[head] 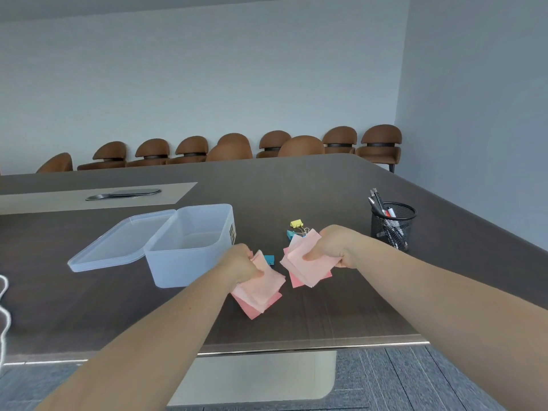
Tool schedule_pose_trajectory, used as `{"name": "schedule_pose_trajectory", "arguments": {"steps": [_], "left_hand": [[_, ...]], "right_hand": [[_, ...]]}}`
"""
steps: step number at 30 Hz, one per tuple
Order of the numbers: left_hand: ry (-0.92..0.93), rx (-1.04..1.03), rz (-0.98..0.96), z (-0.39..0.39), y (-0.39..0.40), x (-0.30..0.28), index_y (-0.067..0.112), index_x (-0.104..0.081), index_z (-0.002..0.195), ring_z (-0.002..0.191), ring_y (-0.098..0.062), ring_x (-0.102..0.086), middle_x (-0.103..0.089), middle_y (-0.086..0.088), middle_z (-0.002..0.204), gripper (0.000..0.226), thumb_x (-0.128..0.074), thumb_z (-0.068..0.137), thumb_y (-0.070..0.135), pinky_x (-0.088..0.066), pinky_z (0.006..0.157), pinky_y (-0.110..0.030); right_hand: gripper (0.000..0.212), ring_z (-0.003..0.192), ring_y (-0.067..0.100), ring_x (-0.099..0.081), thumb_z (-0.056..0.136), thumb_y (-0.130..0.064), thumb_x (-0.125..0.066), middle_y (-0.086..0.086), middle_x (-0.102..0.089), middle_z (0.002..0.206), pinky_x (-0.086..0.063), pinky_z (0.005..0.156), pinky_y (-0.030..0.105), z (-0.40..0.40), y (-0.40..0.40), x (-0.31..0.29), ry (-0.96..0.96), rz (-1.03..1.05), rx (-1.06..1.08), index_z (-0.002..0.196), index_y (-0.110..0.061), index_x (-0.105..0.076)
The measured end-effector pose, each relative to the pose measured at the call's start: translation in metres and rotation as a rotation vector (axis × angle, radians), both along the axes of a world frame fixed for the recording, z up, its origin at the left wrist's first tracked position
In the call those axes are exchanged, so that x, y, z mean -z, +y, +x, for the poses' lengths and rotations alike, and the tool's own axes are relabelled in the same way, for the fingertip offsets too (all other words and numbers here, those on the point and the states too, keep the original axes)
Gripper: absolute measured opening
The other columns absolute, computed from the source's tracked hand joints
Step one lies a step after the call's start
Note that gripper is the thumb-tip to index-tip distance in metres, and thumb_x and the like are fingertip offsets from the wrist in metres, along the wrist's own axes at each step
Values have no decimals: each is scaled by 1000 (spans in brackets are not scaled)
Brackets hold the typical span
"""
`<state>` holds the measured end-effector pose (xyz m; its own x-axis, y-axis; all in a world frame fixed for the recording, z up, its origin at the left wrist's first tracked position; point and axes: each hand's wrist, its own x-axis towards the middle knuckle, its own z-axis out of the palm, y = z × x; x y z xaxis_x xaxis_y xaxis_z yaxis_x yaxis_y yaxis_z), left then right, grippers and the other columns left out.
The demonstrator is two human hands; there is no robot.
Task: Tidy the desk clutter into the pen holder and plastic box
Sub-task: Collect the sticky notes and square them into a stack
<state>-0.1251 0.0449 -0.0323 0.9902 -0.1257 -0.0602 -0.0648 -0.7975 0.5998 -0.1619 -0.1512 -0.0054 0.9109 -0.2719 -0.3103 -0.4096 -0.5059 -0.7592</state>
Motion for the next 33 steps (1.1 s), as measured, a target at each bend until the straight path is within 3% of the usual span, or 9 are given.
{"name": "schedule_pose_trajectory", "arguments": {"steps": [4,7,10,13,18,21,24,29,33], "left_hand": [[-90,-86,-522,2,-9,-15,17,-49,102,90,-22,-57,-58,-3,98,31,-70,80,11,-50,74,-32],[-108,-33,-769,3,-23,-20,21,-54,100,91,-22,-64,-66,-2,102,28,-72,80,17,-54,68,-33],[-49,15,-819,5,-36,-16,26,-61,90,99,-25,-67,-68,-4,107,14,-72,81,26,-58,85,-46],[28,64,-908,7,-47,-8,24,-64,93,103,-29,-67,-69,-10,111,7,-66,87,21,-57,86,-47],[183,220,-1099,10,-66,0,20,-67,108,89,-21,-69,-72,-5,102,25,-60,91,4,-59,62,-32],[189,271,-1084,16,-78,9,16,-60,123,98,-25,-68,-70,-12,113,40,-69,84,11,-59,75,-37],[138,236,-1053,22,-89,12,19,-60,118,104,-27,-67,-68,-13,118,53,-78,71,38,-56,83,-47],[62,34,-1187,36,-94,14,15,-50,87,75,-18,-57,-62,-2,86,32,-42,98,44,-44,72,-32],[36,-1,-1172,46,-93,28,15,-50,90,100,-24,-63,-65,-3,95,34,-36,99,45,-46,97,-40]], "right_hand": [[38,100,22,-64,82,-5,-68,7,-67,114,-52,71,28,-8,-8,-1,-159,443,-9,119,-9,-63],[35,99,24,-62,87,-4,-65,8,-66,113,-51,69,31,-8,-10,6,-255,620,-34,122,-8,-61],[33,110,27,-63,90,-11,-62,7,-67,122,-53,82,36,-2,-10,16,-341,596,-26,123,-14,-61],[29,112,29,-63,92,-10,-57,11,-67,122,-52,91,44,6,-13,25,-406,593,-34,120,-15,-63],[34,104,32,-63,85,-6,-64,12,-63,114,-54,88,51,14,-21,46,-487,615,-10,115,-13,-51],[43,97,28,-62,83,4,-64,6,-59,110,-53,81,47,20,-25,56,-540,692,34,113,-22,-47],[34,91,26,-62,78,5,-60,10,-62,104,-53,75,40,25,-28,59,-551,642,23,103,-17,-53],[30,77,18,-60,82,14,-51,7,-61,92,-51,64,25,32,-35,62,-588,578,109,85,-16,-52],[41,85,17,-63,80,12,-54,9,-65,104,-57,72,29,37,-33,64,-567,518,33,101,-24,-54]]}}
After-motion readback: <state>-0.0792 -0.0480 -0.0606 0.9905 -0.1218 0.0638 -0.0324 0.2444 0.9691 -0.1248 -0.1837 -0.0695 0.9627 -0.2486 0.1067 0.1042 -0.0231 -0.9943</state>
